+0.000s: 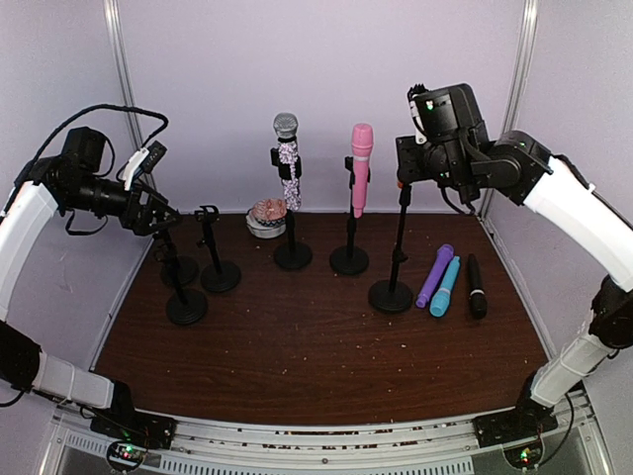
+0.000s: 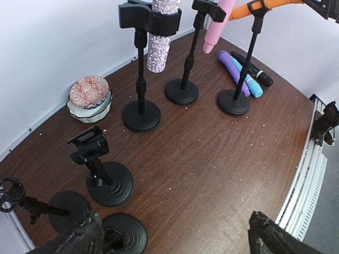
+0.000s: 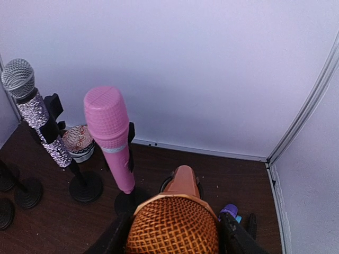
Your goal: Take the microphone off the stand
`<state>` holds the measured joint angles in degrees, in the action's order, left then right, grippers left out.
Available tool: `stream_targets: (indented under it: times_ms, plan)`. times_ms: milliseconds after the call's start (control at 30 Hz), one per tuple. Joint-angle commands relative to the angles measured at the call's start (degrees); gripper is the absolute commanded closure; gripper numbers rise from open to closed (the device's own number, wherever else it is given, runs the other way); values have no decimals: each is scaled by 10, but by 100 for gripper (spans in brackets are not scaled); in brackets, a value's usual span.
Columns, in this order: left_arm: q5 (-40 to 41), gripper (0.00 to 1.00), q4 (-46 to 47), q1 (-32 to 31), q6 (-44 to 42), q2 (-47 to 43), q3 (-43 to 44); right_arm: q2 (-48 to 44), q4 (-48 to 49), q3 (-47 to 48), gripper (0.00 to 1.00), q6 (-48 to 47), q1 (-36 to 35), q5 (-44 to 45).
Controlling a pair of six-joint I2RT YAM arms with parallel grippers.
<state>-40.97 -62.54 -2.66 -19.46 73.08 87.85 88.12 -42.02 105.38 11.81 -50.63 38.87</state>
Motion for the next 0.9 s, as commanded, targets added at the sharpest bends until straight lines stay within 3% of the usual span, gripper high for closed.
stream_targets:
  times_ms: [0,400,667,867]
  plan:
    - [-6,2,23,4,-11,-14,-2,-43,15,-2,100,-6,-42,26]
    - [-34,2,25,4,-22,-27,-21,-65,31,-18,100,21,-169,45]
    - [-54,2,63,4,-2,-47,-54,-34,188,-37,100,-49,-191,-29]
    - [-59,6,78,5,15,-36,-48,47,309,28,100,-119,-190,-77]
